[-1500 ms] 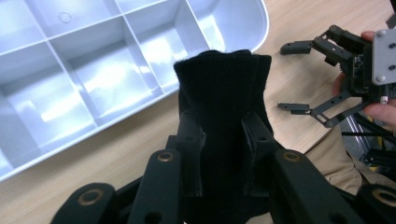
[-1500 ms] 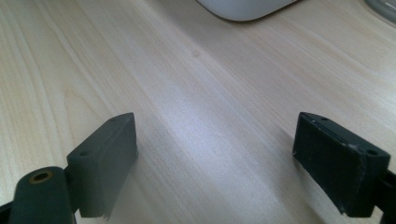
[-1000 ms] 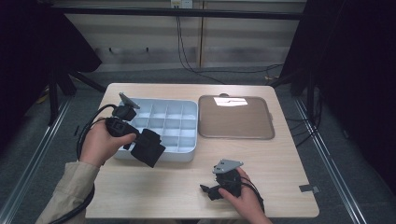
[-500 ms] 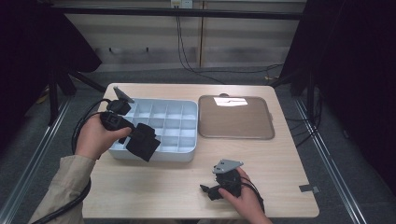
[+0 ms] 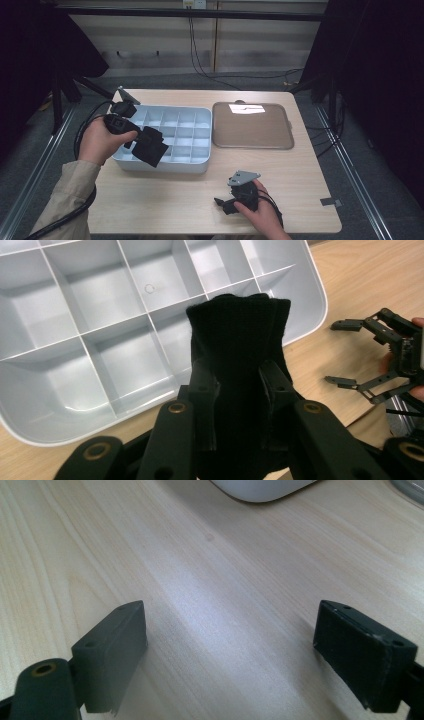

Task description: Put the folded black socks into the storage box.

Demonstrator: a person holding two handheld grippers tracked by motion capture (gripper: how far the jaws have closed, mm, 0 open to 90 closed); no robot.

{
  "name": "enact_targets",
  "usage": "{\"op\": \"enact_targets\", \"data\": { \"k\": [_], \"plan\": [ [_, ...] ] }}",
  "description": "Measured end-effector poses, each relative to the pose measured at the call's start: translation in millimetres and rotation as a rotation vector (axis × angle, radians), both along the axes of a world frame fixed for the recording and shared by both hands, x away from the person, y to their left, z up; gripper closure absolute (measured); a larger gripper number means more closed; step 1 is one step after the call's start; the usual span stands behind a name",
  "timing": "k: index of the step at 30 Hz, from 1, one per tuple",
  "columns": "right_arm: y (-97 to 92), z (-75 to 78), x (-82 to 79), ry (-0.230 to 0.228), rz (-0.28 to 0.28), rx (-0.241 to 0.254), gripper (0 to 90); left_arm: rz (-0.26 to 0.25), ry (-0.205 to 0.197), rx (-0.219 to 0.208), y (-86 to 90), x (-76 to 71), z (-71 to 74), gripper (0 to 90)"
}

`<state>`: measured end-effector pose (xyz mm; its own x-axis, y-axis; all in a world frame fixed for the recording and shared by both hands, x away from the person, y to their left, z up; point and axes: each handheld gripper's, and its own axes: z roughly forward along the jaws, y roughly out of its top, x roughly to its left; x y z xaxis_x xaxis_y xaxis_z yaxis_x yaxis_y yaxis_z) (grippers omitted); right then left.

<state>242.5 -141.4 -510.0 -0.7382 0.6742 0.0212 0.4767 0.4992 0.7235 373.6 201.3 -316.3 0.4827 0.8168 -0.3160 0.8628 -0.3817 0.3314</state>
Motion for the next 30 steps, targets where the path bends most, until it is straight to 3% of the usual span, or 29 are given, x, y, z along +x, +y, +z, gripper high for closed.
{"op": "enact_targets", "data": {
  "k": [30],
  "plan": [
    [0.0,0.0,-0.2,0.000,-0.002,0.000,13.2,0.121,0.001,0.022,36.9,28.1,-15.1,72.7]
  ]
}}
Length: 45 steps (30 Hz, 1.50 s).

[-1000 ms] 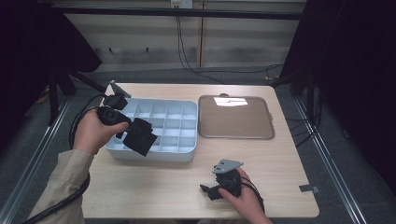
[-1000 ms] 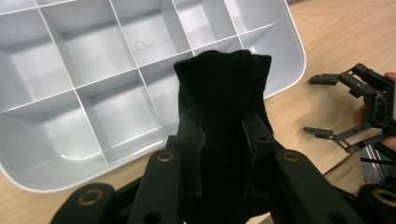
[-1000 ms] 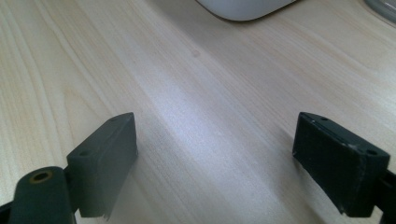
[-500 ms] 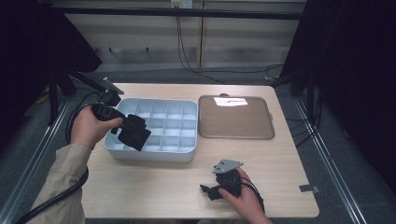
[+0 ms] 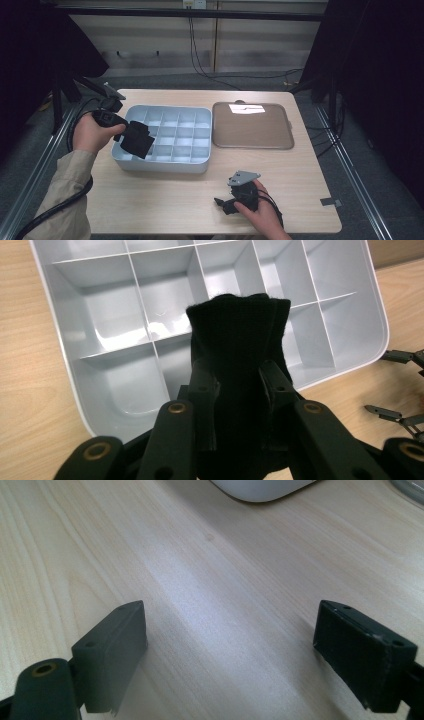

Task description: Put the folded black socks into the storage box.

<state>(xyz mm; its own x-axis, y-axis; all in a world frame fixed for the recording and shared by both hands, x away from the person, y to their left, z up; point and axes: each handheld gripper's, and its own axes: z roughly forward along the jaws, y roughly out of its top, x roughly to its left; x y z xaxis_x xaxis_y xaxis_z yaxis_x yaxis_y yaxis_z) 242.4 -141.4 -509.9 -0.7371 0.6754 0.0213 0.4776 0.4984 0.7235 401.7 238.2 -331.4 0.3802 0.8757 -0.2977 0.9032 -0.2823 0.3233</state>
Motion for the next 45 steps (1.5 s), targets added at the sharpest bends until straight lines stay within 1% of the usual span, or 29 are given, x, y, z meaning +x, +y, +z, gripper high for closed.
{"op": "enact_targets", "data": {
  "k": [4,8,12,14,15,17,22,26,28,29,32,34,36,37,38,45],
  "plan": [
    [0.0,0.0,0.0,0.000,0.000,0.000,13.2,0.018,0.000,0.001,4.9,3.6,-2.4,72.6],
    [0.0,0.0,0.0,0.000,0.000,0.000,13.2,0.024,-0.001,0.007,7.1,4.4,-3.7,72.7],
    [0.1,-0.1,0.0,0.000,0.000,0.001,13.2,0.027,-0.003,0.022,13.7,5.8,-4.1,72.6],
    [0.0,0.0,0.0,0.000,0.000,0.000,13.2,0.033,-0.006,0.019,15.6,6.0,-4.1,72.6],
    [0.0,0.0,0.0,0.000,0.000,0.000,13.2,0.042,-0.003,0.026,19.5,6.7,-4.7,72.6],
    [0.0,0.0,0.0,0.000,0.000,0.000,13.2,0.056,-0.006,0.025,23.3,7.1,-5.5,72.6],
    [0.1,-0.1,0.0,-0.001,-0.001,0.001,13.2,0.064,-0.013,0.032,30.5,7.4,-7.8,72.6],
    [0.1,-0.1,-0.1,-0.002,-0.002,0.001,13.3,0.065,-0.010,0.033,32.5,8.0,-9.3,72.5],
    [0.2,-0.2,-0.1,-0.002,-0.002,0.002,13.3,0.063,-0.018,0.042,32.8,8.7,-10.2,72.5],
    [0.2,-0.2,-0.1,-0.002,-0.002,0.002,13.3,0.058,-0.016,0.045,33.1,9.2,-10.7,72.5],
    [0.2,-0.2,-0.2,-0.002,-0.003,0.001,13.2,0.061,-0.020,0.045,33.3,10.3,-12.5,72.4],
    [0.2,-0.2,-0.2,-0.002,-0.003,0.001,13.2,0.058,-0.013,0.044,34.0,11.3,-14.4,72.4],
    [0.2,-0.2,-0.2,-0.002,-0.003,0.003,13.3,0.074,-0.015,0.042,35.2,12.6,-18.8,72.4],
    [0.3,-0.2,-0.3,-0.003,-0.004,0.001,13.3,0.074,-0.015,0.042,35.2,12.6,-18.8,72.4],
    [0.4,-0.2,-0.3,0.000,-0.003,0.005,13.3,0.080,-0.007,0.038,36.2,13.4,-21.4,72.4],
    [0.3,-0.2,-0.3,0.000,-0.004,0.004,13.2,0.085,0.014,0.036,38.0,16.0,-32.2,72.3]
  ]
}}
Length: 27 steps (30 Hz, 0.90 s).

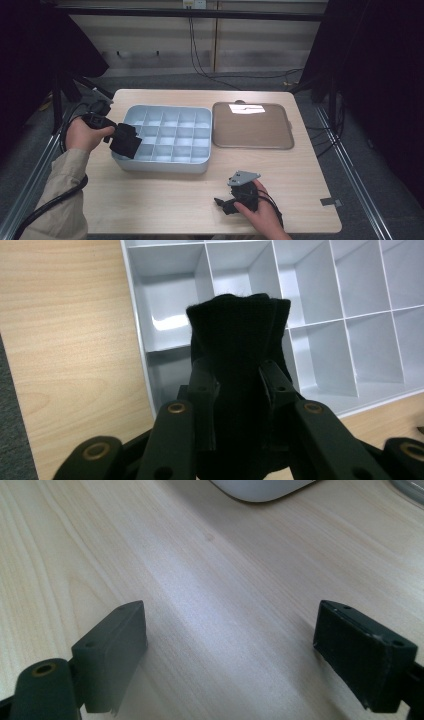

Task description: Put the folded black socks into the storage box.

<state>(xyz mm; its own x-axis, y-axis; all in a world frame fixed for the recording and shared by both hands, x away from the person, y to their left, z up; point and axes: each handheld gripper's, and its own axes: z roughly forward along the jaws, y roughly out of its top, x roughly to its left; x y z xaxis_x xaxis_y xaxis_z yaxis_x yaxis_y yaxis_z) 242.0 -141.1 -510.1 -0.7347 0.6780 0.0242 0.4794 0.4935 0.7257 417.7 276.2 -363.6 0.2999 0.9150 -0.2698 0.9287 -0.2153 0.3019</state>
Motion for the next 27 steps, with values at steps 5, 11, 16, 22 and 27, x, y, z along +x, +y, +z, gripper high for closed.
{"op": "enact_targets", "data": {
  "k": [5,11,16,22,27],
  "plan": [
    [0.0,0.1,0.0,0.000,-0.001,-0.001,13.2,0.013,0.011,0.007,2.9,1.8,-8.3,72.3],
    [0.0,0.0,-0.1,0.000,0.000,0.000,13.2,0.031,0.016,0.038,6.0,2.5,-13.4,72.3],
    [0.1,0.1,-0.4,0.000,0.001,0.000,13.3,0.037,0.023,0.043,7.8,2.3,-17.4,72.3],
    [0.2,0.1,-0.5,0.000,0.001,0.000,13.3,0.031,0.027,0.080,5.0,3.7,-21.1,72.3],
    [0.2,0.1,-0.6,0.002,0.000,-0.001,13.3,0.023,0.027,0.105,0.9,4.8,-23.3,72.2]
  ]
}}
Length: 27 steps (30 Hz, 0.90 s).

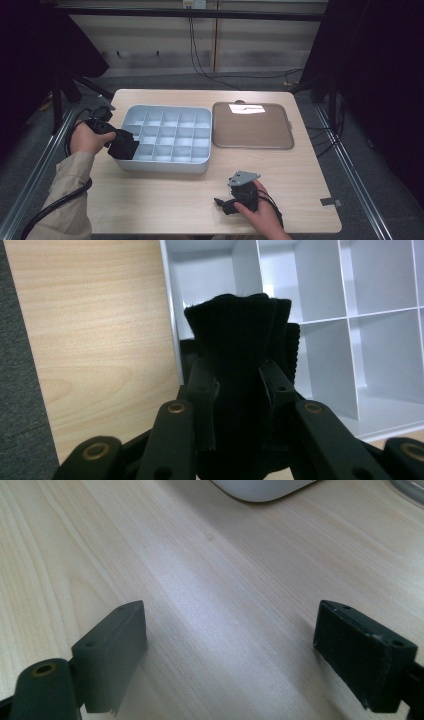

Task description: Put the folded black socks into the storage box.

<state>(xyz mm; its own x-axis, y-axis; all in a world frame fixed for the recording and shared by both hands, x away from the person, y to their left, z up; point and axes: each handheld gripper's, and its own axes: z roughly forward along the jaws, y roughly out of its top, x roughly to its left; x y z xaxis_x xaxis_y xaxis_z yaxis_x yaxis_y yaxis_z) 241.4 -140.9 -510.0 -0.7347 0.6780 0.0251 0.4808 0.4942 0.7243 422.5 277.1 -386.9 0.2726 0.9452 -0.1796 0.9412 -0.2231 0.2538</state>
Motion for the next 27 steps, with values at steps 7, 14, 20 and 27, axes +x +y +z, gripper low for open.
{"op": "enact_targets", "data": {
  "k": [7,14,20,27],
  "plan": [
    [0.0,0.0,0.0,0.000,0.000,0.000,13.3,-0.001,0.001,0.038,-4.7,0.5,-3.1,72.2],
    [0.0,0.0,0.1,-0.002,0.000,0.000,13.3,-0.008,0.000,0.078,-10.0,0.5,-6.0,72.2],
    [-0.1,-0.1,0.1,-0.002,0.001,0.001,13.3,-0.012,-0.002,0.093,-12.3,0.3,-7.4,72.3],
    [0.0,0.0,0.0,0.000,0.001,0.001,13.3,-0.009,0.006,0.108,-14.8,0.5,-11.4,72.3]
  ]
}}
